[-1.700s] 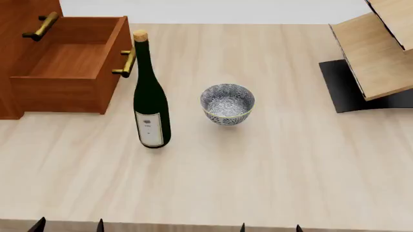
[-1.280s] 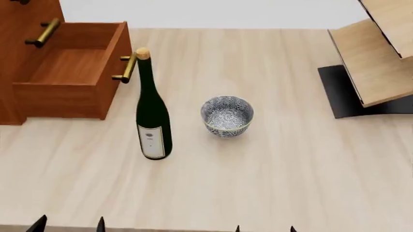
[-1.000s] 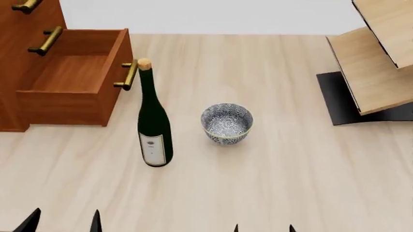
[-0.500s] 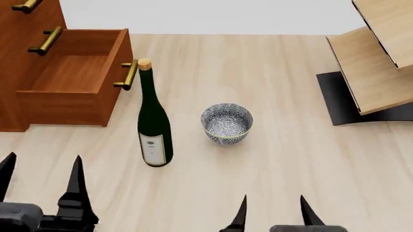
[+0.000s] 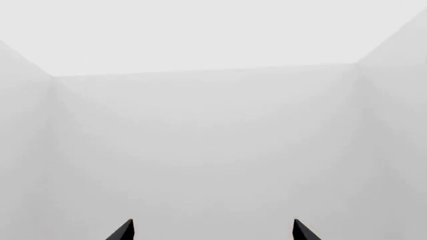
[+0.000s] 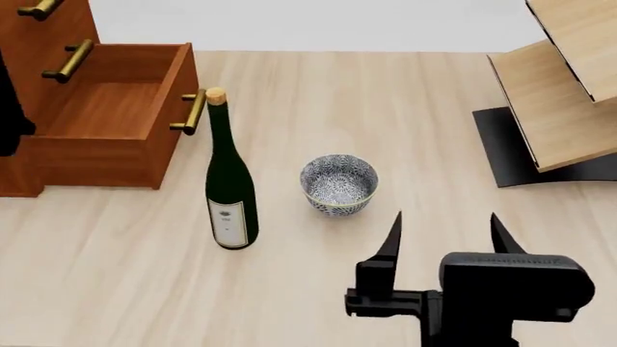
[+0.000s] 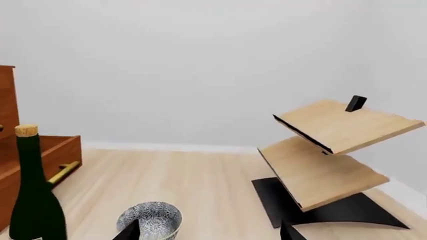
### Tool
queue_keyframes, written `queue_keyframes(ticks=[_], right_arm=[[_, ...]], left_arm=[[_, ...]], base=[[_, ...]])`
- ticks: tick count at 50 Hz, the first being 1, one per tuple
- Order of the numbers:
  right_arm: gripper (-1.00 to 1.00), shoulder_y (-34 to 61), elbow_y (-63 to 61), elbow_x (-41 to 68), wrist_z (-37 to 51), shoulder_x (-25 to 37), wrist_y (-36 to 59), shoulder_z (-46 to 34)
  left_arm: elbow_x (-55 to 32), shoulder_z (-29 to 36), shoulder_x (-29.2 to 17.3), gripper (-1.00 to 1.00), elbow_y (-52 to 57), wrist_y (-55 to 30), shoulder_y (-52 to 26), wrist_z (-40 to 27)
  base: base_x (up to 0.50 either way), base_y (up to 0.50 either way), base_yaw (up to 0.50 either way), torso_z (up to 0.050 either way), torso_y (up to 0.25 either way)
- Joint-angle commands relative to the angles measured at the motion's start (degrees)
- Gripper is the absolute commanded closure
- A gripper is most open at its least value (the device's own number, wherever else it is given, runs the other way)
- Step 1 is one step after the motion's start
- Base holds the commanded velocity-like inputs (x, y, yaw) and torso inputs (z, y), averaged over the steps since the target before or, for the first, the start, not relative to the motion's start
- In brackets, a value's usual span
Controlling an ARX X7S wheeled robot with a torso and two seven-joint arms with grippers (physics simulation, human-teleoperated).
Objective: Close the bottom drawer of the cabinet and open the top drawer.
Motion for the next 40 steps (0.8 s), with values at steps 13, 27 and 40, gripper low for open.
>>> queue_keyframes(ticks=[13, 27, 40], right_arm=[[-1.00, 6.3, -6.6, 3.0, 0.5, 1.5, 10.0, 0.6], [-1.00, 5.0, -7.3, 3.2, 0.6, 2.4, 9.9, -0.1], [-1.00, 5.0, -5.8, 3.0, 0.8, 2.8, 9.0, -1.0]], left_arm=[[-4.2, -0.9, -1.9, -1.00, 5.3, -10.2, -10.0, -1.7], [-3.3, -0.3, -2.2, -1.00, 6.2, -8.7, -9.2, -2.8], [-2.7, 0.2, -2.2, -1.00, 5.2, -7.3, -8.3, -3.2]], base=[[0.00, 0.00, 0.00, 0.000, 0.000], [0.00, 0.24, 0.00, 0.000, 0.000], [0.00, 0.50, 0.00, 0.000, 0.000]])
